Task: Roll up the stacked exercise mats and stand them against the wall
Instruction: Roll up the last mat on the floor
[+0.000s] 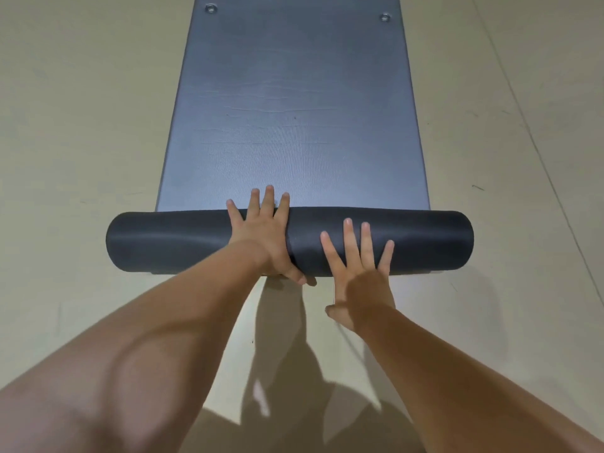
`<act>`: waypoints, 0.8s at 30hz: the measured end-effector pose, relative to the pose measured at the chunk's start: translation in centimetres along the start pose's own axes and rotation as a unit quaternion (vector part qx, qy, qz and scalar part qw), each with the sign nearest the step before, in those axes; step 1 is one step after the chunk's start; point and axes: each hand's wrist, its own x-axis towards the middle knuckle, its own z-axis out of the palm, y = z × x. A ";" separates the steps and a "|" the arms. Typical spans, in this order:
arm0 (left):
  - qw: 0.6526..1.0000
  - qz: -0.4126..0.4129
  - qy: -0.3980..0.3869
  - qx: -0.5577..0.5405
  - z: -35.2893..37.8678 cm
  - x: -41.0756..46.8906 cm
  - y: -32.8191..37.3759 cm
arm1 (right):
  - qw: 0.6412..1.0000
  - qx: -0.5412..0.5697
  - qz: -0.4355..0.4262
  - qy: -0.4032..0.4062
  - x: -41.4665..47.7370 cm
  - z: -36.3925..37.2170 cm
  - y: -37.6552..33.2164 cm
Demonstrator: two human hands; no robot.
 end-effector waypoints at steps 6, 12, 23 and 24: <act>0.989 0.003 0.145 0.003 4.4 -3.0 0.4 | 1.000 -0.009 0.016 -0.011 5.8 -2.4 0.6; 0.992 -0.002 0.122 0.040 3.0 0.7 -1.2 | 0.999 0.002 0.009 -0.035 10.2 -4.9 1.8; 0.997 0.017 0.056 0.047 1.2 -2.7 0.1 | 0.990 0.038 -0.041 -0.130 6.9 -6.4 2.3; 0.998 0.021 0.038 0.039 1.6 -4.0 0.5 | 0.987 0.038 -0.041 -0.149 5.7 -6.0 2.2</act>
